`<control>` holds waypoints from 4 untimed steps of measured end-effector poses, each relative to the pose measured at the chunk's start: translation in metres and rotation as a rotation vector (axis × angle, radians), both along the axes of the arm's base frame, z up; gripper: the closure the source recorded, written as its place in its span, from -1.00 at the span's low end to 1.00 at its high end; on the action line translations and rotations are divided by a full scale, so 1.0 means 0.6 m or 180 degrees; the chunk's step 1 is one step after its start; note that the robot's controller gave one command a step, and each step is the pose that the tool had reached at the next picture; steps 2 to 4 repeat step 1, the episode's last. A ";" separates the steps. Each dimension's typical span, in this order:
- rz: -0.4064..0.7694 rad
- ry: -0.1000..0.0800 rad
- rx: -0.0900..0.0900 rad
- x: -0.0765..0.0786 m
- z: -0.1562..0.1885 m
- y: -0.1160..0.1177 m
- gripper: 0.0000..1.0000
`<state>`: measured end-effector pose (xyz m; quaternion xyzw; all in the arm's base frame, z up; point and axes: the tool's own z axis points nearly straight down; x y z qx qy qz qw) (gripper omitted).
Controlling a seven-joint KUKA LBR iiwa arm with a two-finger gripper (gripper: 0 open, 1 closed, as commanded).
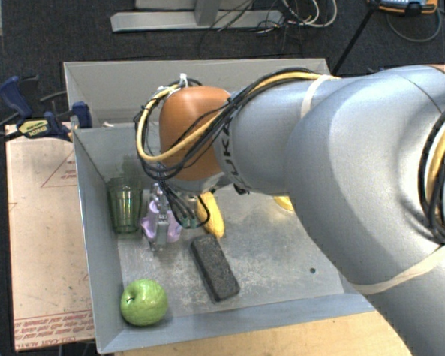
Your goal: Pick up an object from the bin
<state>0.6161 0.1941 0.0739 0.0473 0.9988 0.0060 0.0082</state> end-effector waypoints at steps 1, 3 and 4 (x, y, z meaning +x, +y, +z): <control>0.0000 0.0000 0.0000 0.000 0.000 0.000 1.00; 0.0000 0.0000 0.0000 0.000 0.000 0.000 1.00; 0.0000 0.0000 0.0000 0.000 0.000 0.000 1.00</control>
Offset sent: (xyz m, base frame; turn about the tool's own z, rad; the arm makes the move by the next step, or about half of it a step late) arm 0.0000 0.0000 0.0000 0.0000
